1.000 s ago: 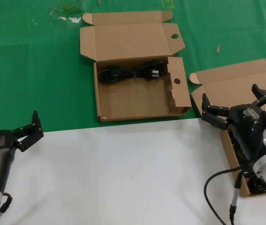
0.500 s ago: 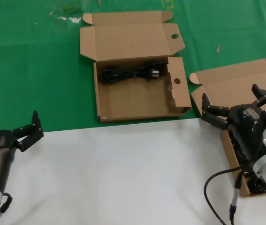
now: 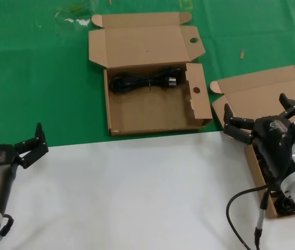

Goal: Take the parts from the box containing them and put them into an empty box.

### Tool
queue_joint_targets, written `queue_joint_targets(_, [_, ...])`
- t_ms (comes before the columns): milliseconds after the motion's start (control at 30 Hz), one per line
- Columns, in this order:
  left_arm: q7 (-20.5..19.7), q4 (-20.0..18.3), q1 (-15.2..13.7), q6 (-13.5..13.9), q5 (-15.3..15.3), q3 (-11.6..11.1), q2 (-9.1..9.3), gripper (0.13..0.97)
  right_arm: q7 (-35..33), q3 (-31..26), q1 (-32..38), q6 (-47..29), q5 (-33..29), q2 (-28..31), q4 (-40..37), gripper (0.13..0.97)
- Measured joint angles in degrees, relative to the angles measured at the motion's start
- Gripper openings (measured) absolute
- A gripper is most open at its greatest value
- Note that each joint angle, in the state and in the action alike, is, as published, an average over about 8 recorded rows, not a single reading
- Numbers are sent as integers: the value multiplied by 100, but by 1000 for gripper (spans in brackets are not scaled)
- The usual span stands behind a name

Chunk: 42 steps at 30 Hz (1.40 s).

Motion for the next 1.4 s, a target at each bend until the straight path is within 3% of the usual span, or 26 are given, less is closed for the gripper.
queue_joint_targets(1400, [0, 0, 0, 0, 0, 0, 0, 966, 0, 0, 0, 0, 0, 0, 0, 966])
